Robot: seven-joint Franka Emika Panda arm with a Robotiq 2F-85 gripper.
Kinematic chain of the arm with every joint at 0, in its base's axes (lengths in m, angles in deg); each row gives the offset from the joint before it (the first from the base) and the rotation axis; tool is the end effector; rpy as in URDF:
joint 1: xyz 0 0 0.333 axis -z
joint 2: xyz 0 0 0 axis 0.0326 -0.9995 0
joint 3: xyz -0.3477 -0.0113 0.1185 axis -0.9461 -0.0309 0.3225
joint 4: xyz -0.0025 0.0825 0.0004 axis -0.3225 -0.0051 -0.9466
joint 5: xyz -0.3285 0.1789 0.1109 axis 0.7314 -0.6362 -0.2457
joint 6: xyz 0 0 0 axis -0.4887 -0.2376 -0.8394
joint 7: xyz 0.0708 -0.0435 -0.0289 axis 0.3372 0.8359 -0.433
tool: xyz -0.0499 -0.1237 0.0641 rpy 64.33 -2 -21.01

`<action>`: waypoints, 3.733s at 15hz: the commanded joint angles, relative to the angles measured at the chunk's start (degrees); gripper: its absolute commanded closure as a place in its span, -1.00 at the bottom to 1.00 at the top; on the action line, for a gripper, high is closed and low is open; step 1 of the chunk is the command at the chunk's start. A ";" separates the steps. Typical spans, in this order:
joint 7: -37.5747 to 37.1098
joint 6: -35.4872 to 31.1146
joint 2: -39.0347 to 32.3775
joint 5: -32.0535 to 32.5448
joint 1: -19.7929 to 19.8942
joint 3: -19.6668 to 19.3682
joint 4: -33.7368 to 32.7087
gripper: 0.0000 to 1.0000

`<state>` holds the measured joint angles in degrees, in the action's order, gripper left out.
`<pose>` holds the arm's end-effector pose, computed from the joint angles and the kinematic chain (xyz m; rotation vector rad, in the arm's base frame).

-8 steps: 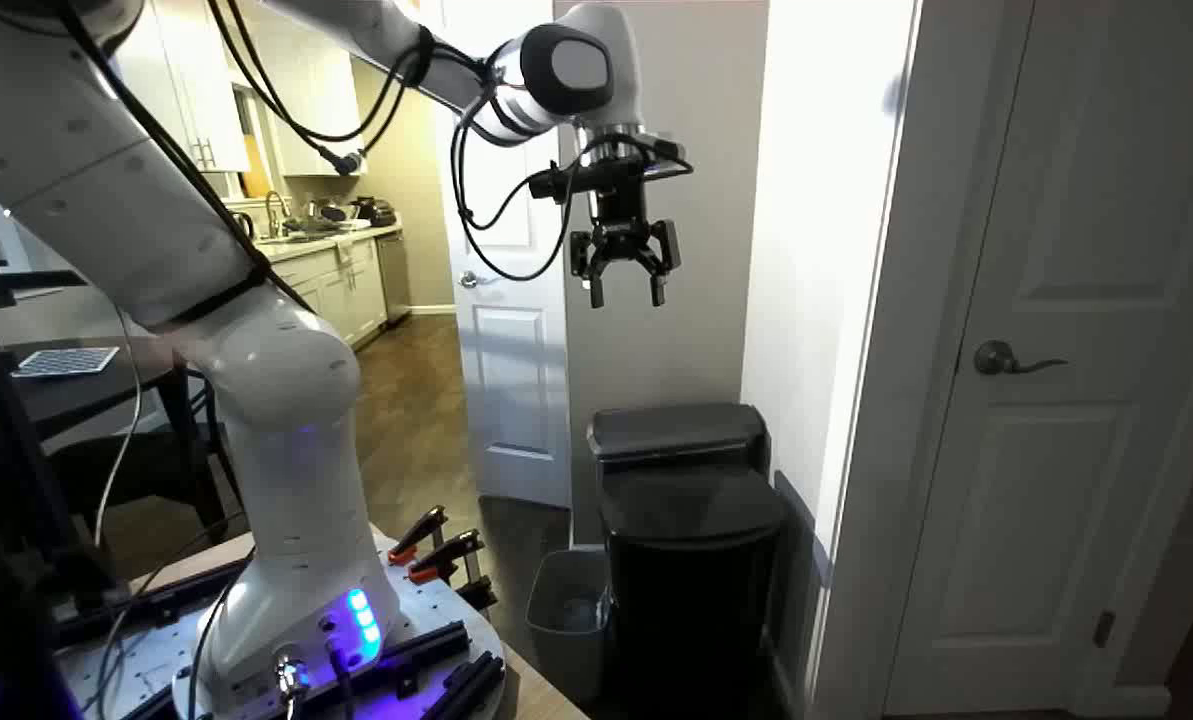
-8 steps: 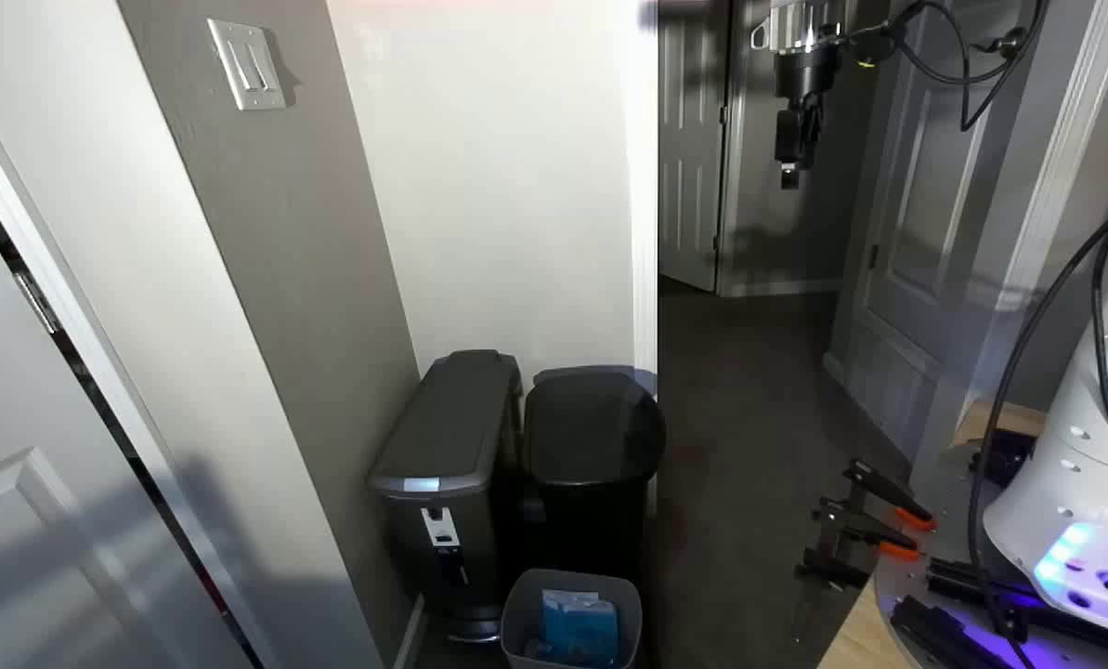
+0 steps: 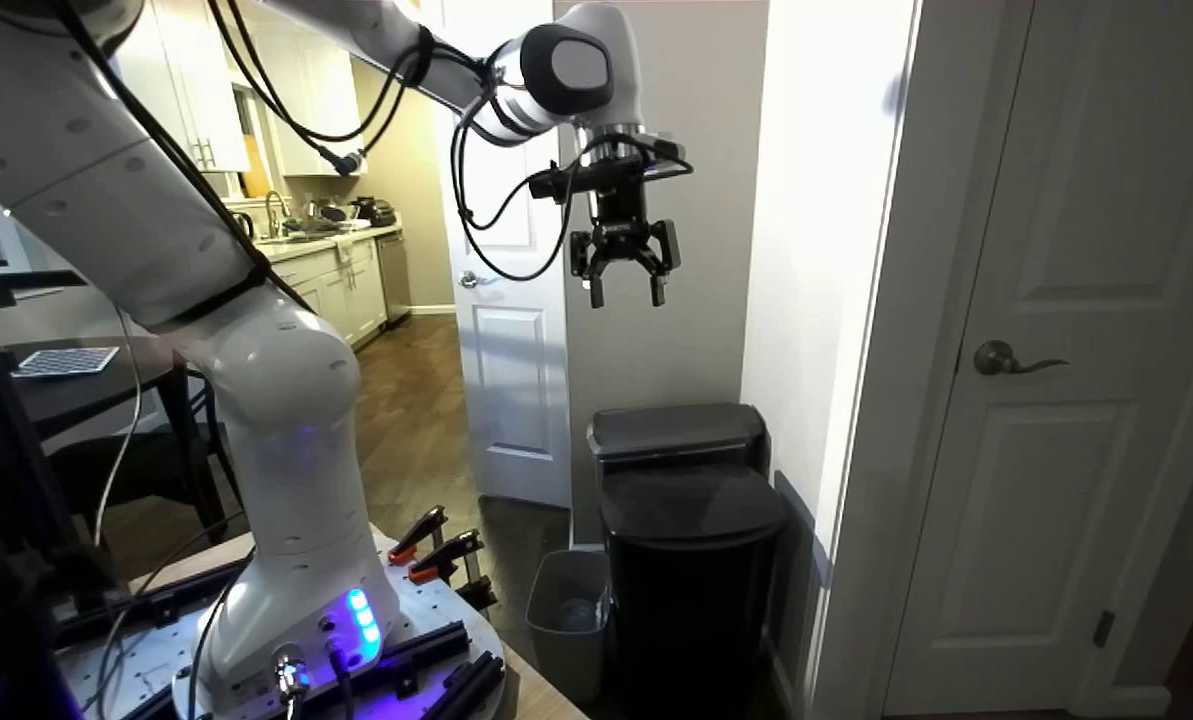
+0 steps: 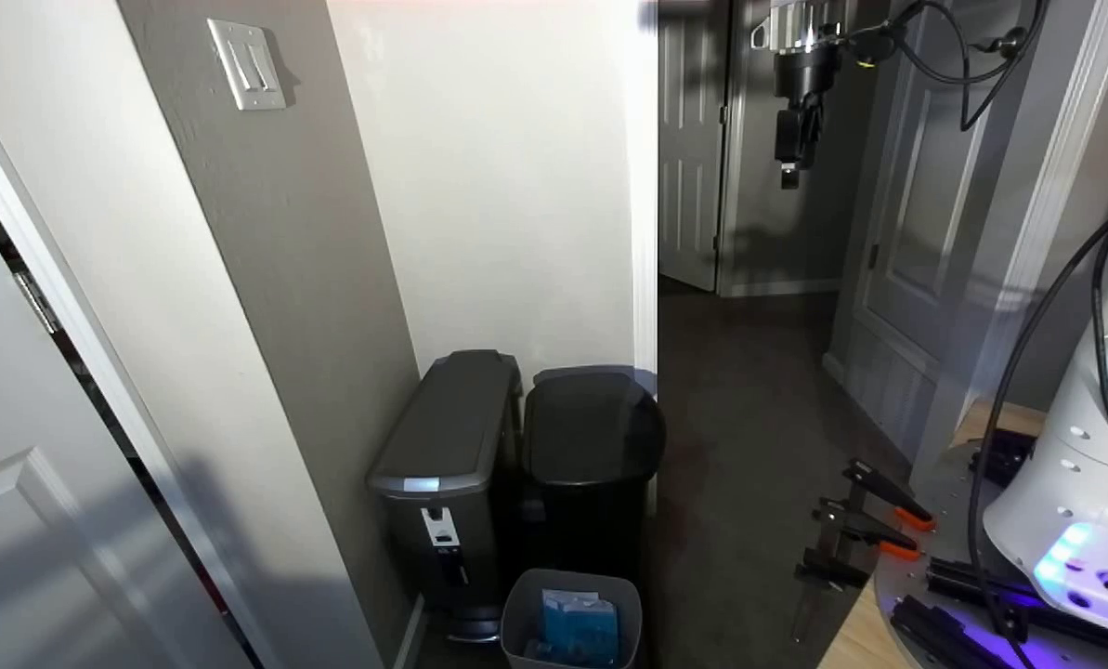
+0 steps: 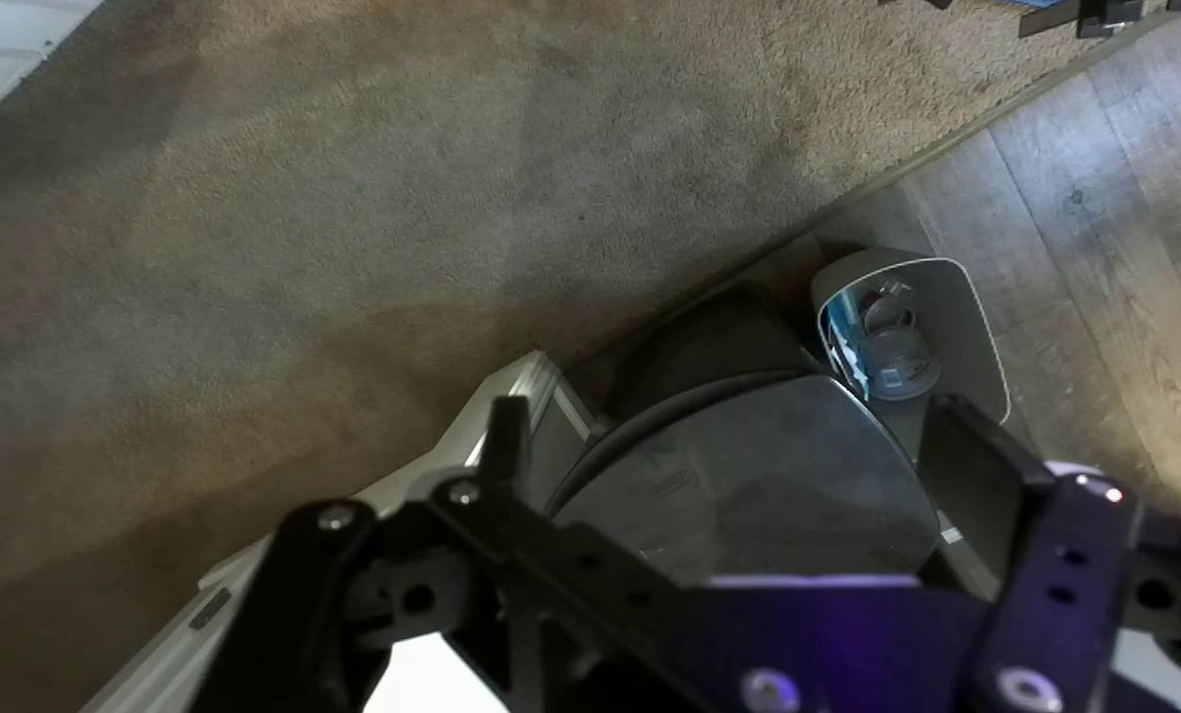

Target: Open the lid of the black bin

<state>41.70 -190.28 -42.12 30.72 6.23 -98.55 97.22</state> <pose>0.3573 -0.1144 0.4976 2.9884 0.2745 -0.0294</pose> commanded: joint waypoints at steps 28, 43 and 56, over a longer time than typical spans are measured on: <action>51.80 -29.63 -21.84 -78.30 -23.04 -26.18 6.48 -1.00; 58.38 -24.87 -34.46 -84.73 -6.82 -12.91 1.85 -1.00; 74.38 -15.11 -66.28 -105.97 8.90 -1.27 -19.86 -1.00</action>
<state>110.86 -206.37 -102.93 -69.80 13.47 -101.68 82.25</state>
